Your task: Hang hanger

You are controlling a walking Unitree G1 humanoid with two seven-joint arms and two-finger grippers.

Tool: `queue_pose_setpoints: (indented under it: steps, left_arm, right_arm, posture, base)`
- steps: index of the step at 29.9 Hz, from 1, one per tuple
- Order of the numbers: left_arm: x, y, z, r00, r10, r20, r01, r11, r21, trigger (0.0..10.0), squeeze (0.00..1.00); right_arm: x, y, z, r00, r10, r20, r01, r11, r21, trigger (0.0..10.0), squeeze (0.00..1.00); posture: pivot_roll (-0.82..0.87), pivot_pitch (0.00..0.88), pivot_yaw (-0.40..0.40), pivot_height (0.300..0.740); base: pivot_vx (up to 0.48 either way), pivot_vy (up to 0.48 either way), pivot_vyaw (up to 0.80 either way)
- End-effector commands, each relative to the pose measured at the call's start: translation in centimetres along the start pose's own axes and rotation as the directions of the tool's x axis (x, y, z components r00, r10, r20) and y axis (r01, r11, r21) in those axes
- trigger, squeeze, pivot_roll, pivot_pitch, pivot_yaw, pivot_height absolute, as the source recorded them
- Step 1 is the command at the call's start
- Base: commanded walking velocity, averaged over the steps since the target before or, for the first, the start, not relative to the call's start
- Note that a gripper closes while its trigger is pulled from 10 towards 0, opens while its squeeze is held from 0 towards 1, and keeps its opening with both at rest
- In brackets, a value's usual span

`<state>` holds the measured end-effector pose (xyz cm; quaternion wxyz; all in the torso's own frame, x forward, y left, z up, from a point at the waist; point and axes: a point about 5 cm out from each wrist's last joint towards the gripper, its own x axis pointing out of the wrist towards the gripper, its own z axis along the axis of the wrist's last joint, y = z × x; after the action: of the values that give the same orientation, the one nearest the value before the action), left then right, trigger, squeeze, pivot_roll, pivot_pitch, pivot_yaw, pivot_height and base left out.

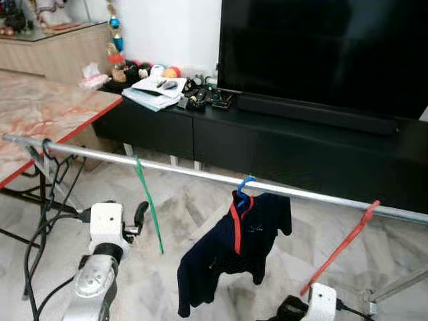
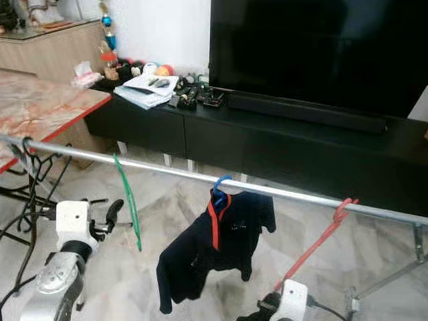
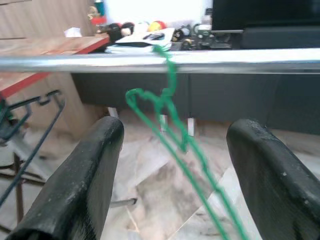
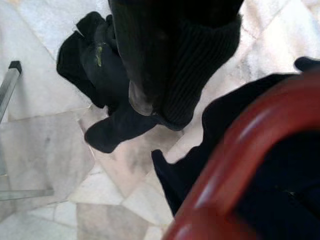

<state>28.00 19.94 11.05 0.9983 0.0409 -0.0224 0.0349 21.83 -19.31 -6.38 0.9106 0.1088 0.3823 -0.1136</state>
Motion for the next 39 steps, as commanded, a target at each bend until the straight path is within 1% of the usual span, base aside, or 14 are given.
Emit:
queue_pose_setpoints:
  steps: [1, 4, 7, 9, 13, 17, 21, 24, 26, 28, 30, 32, 35, 39]
  left_arm:
    - [0.0, -0.9, 0.1, 0.999, -0.038, 0.0, 0.038, 0.999, -0.023, 10.0, 0.0]
    - [-0.1, -0.8, 0.0, 1.0, -0.021, -0.013, 0.02, 0.998, -0.051, 10.0, 0.0]
    - [0.1, -0.2, 0.4, 0.999, 0.004, -0.034, -0.008, 0.994, -0.106, 10.0, 0.0]
    - [0.1, -0.1, 0.5, 0.999, -0.01, -0.043, 0.007, 0.997, -0.076, 10.0, 0.0]
    - [0.0, 0.2, 0.9, 0.998, -0.013, -0.062, 0.009, 0.997, -0.072, 10.0, 0.0]
    - [-0.3, 0.8, 1.3, 0.991, 0.005, -0.136, -0.002, 1.0, 0.02, 10.0, 0.0]
    - [-0.1, 1.7, 1.4, 0.969, 0.062, -0.24, -0.066, 0.998, -0.011, 10.0, 0.0]
    - [1.0, 2.1, 1.3, 0.951, 0.093, -0.296, -0.116, 0.991, -0.061, 10.0, 0.0]
    - [1.7, 2.0, 1.2, 0.946, 0.086, -0.312, -0.116, 0.99, -0.078, 10.0, 0.0]
    - [2.2, 2.2, 0.9, 0.934, 0.103, -0.342, -0.124, 0.992, -0.038, 10.0, 0.0]
    - [3.3, 2.0, 0.8, 0.93, 0.074, -0.36, -0.105, 0.992, -0.067, 10.0, 0.0]
    - [4.4, 1.8, 0.6, 0.925, 0.05, -0.377, -0.071, 0.997, -0.043, 10.0, 0.0]
    - [5.1, 1.6, 0.3, 0.912, 0.031, -0.408, -0.044, 0.999, -0.024, 10.0, 0.0]
    - [6.4, 1.8, 0.1, 0.905, 0.074, -0.42, -0.074, 0.997, 0.015, 10.0, 0.0]
  right_arm:
    - [0.0, -0.9, 0.5, 1.0, -0.022, 0.013, 0.022, 1.0, -0.002, 10.0, 0.0]
    - [0.0, -0.9, 0.5, 1.0, -0.02, 0.011, 0.02, 1.0, -0.006, 10.0, 0.0]
    - [0.0, -0.9, 0.6, 1.0, -0.022, 0.012, 0.022, 1.0, -0.007, 10.0, 0.0]
    - [0.1, -0.9, 0.6, 1.0, -0.02, 0.011, 0.02, 1.0, -0.01, 10.0, 0.0]
    - [0.1, -0.9, 0.6, 1.0, -0.018, 0.011, 0.019, 1.0, -0.011, 10.0, 0.0]
    - [0.1, -0.9, 0.6, 1.0, -0.016, 0.01, 0.016, 1.0, -0.016, 10.0, 0.0]
    - [0.1, -1.0, 0.7, 1.0, -0.014, 0.006, 0.014, 1.0, -0.027, 10.0, 0.0]
    - [0.1, -0.9, 0.8, 1.0, -0.011, 0.004, 0.011, 0.999, -0.035, 10.0, 0.0]
    - [0.1, -0.8, 0.9, 1.0, -0.009, 0.005, 0.009, 0.999, -0.036, 10.0, 0.0]
    - [0.2, -0.7, 1.0, 1.0, -0.005, 0.006, 0.005, 0.999, -0.04, 10.0, 0.0]
    - [0.2, -0.6, 1.2, 1.0, 0.002, 0.009, -0.001, 0.999, -0.045, 10.0, 0.0]
    - [0.2, -0.5, 1.3, 1.0, 0.005, 0.01, -0.005, 0.999, -0.051, 10.0, 0.0]
    - [0.3, -0.5, 1.4, 1.0, 0.007, 0.011, -0.006, 0.999, -0.052, 10.0, 0.0]
    - [0.3, -0.6, 1.5, 1.0, 0.008, 0.01, -0.007, 0.998, -0.062, 10.0, 0.0]
  posture:
    - [0.21, 0.0, 0.015, 0.74]
    - [0.22, 0.0, 0.013, 0.74]
    - [0.22, 0.0, 0.011, 0.74]
    - [0.22, 0.0, 0.011, 0.74]
    - [0.22, 0.0, 0.012, 0.74]
    - [0.22, 0.0, 0.006, 0.74]
    - [0.23, 0.0, -0.003, 0.74]
    - [0.23, 0.0, -0.011, 0.74]
    - [0.23, 0.0, -0.015, 0.74]
    - [0.22, 0.0, -0.015, 0.74]
    - [0.22, 0.0, -0.019, 0.74]
    - [0.21, 0.0, -0.021, 0.74]
    - [0.2, 0.0, -0.024, 0.74]
    - [0.19, 0.0, -0.029, 0.74]
  base:
    - [0.345, 0.0, 0.0]
    - [0.341, 0.0, 0.0]
    - [0.102, 0.0, 0.0]
    - [0.0, 0.0, 0.0]
    - [0.0, 0.0, 0.0]
    - [0.0, 0.0, 0.0]
    - [0.0, 0.0, 0.0]
    - [0.0, 0.0, 0.0]
    - [0.0, 0.0, 0.0]
    - [0.0, 0.0, 0.0]
    - [0.0, 0.0, 0.0]
    - [0.0, 0.0, 0.0]
    - [0.0, 0.0, 0.0]
    - [0.0, 0.0, 0.0]
